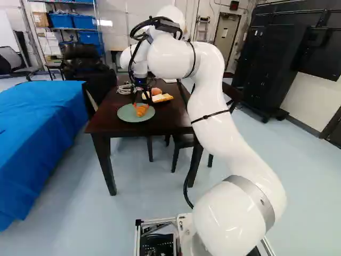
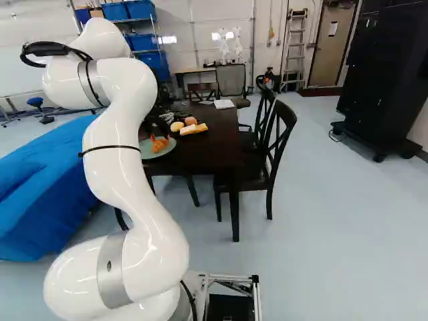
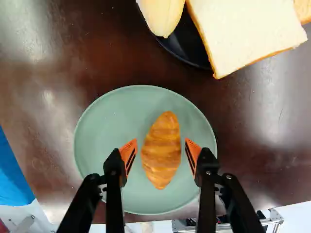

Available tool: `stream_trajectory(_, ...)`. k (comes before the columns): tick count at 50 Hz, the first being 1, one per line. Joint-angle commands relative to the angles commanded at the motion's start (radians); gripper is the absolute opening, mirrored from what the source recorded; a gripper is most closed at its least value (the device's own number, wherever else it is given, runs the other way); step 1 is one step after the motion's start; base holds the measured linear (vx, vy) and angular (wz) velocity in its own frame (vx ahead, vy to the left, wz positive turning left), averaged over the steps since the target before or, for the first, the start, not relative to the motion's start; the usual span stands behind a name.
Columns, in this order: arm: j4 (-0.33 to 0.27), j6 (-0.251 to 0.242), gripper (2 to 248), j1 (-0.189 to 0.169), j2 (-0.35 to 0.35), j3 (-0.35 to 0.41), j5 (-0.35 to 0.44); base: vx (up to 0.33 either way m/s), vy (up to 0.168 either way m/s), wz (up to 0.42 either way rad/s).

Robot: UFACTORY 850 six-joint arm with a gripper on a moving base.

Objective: Move the croissant to the empty plate

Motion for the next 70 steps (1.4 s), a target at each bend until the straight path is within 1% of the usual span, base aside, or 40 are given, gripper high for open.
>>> stream_trajectory(4,0.0,0.0,155,0.0,0.0,0.0,0.0,0.0,0.0,0.0)
stream_trajectory(5,0.0,0.0,167,0.0,0.0,0.0,0.0,0.0,0.0,0.0)
stream_trajectory(9,0.0,0.0,167,0.0,0.0,0.0,0.0,0.0,0.0,0.0)
stream_trajectory(10,0.0,0.0,179,0.0,0.0,0.0,0.0,0.0,0.0,0.0)
stream_trajectory(14,0.0,0.0,179,0.0,0.0,0.0,0.0,0.0,0.0,0.0)
stream_trajectory(15,0.0,0.0,191,0.0,0.0,0.0,0.0,0.0,0.0,0.0)
stream_trajectory(20,0.0,0.0,191,0.0,0.0,0.0,0.0,0.0,0.0,0.0)
stream_trajectory(21,0.0,0.0,203,0.0,0.0,0.0,0.0,0.0,0.0,0.0)
stream_trajectory(25,0.0,0.0,203,0.0,0.0,0.0,0.0,0.0,0.0,0.0)
stream_trajectory(26,0.0,0.0,215,0.0,0.0,0.0,0.0,0.0,0.0,0.0)
stream_trajectory(30,0.0,0.0,215,0.0,0.0,0.0,0.0,0.0,0.0,0.0)
stream_trajectory(31,0.0,0.0,227,0.0,0.0,0.0,0.0,0.0,0.0,0.0)
stream_trajectory(36,0.0,0.0,227,0.0,0.0,0.0,0.0,0.0,0.0,0.0)
stream_trajectory(37,0.0,0.0,239,0.0,0.0,0.0,0.0,0.0,0.0,0.0)
stream_trajectory(41,0.0,0.0,239,0.0,0.0,0.0,0.0,0.0,0.0,0.0)
stream_trajectory(42,0.0,0.0,247,0.0,0.0,0.0,0.0,0.0,0.0,0.0)
stream_trajectory(70,0.0,0.0,247,0.0,0.0,0.0,0.0,0.0,0.0,0.0)
